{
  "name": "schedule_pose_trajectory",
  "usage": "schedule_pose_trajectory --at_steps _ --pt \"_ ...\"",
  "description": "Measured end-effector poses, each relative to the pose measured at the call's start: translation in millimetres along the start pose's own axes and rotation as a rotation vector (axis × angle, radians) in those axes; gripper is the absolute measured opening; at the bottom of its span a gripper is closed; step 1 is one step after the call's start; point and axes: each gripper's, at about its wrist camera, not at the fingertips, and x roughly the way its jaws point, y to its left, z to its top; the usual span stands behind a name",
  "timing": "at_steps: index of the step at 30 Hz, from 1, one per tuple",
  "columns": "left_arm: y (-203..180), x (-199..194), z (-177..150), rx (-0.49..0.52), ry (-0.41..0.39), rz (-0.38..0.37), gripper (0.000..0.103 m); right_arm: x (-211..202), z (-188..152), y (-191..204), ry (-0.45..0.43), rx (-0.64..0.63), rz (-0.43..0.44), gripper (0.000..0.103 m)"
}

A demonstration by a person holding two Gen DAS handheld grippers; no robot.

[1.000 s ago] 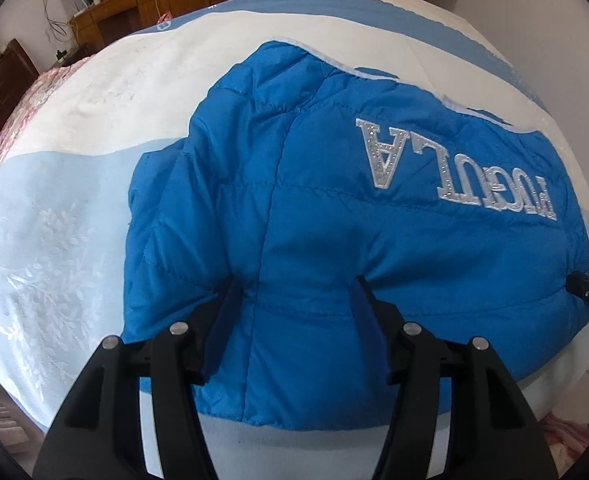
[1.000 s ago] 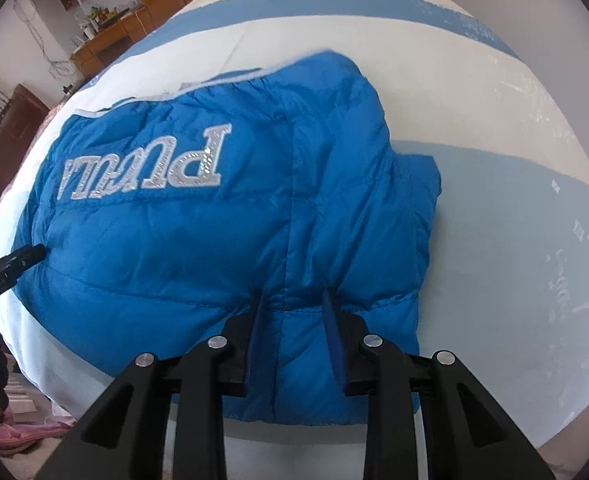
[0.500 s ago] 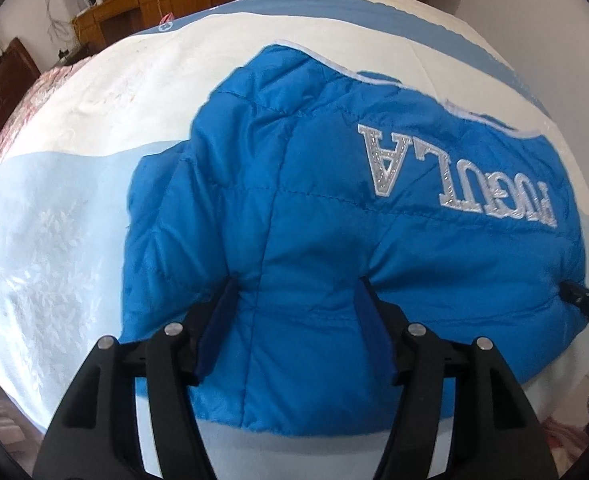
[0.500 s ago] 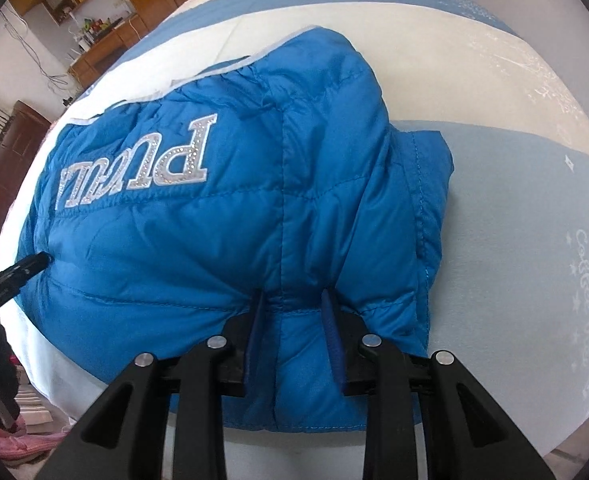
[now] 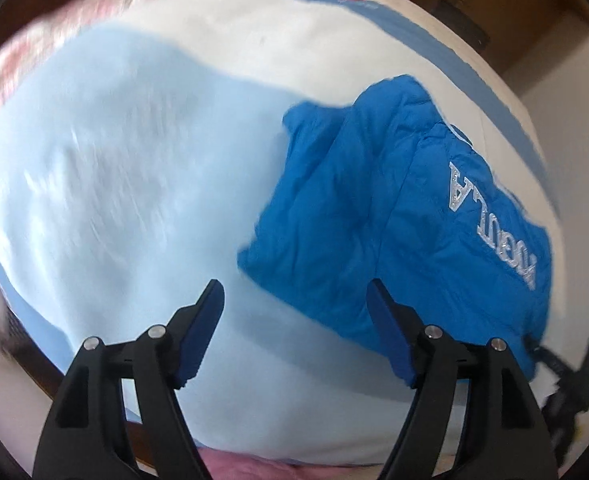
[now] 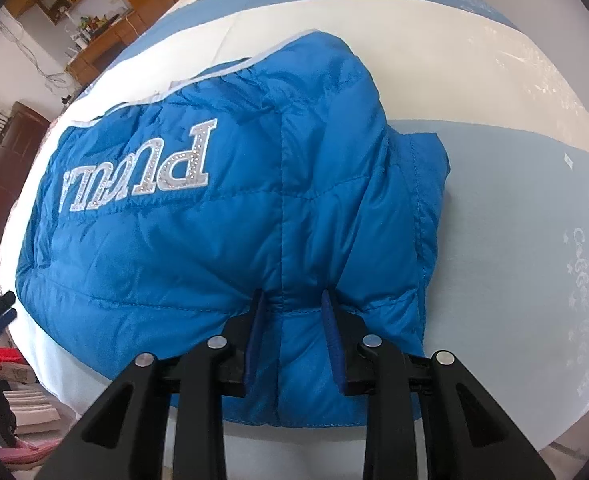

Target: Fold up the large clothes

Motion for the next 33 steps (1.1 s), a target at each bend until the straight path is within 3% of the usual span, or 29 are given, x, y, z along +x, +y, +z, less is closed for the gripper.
schedule_pose_trajectory --at_steps 4,13,15,20,22,33 --pt "13 16 -6 -0.126 0.037 -0.129 0.073 0 0 1 0.002 -0.012 -0.001 0.028" --pt "33 48 19 -0.237 0.029 -0.239 0.073 0 -5 6 -0.002 -0.028 0.000 0.028" --pt "31 52 24 -0.246 0.021 -0.242 0.067 -1 -5 5 -0.001 -0.022 0.005 0.028" --pt "17 46 24 -0.208 -0.023 -0.242 0.040 -12 -9 1 -0.004 -0.002 -0.005 0.028" --pt "14 41 22 -0.191 -0.037 -0.247 0.037 -14 -10 -3 0.002 0.010 -0.008 0.028" --pt "24 61 20 -0.165 -0.022 -0.219 0.041 12 -7 -17 0.029 0.024 0.024 0.027"
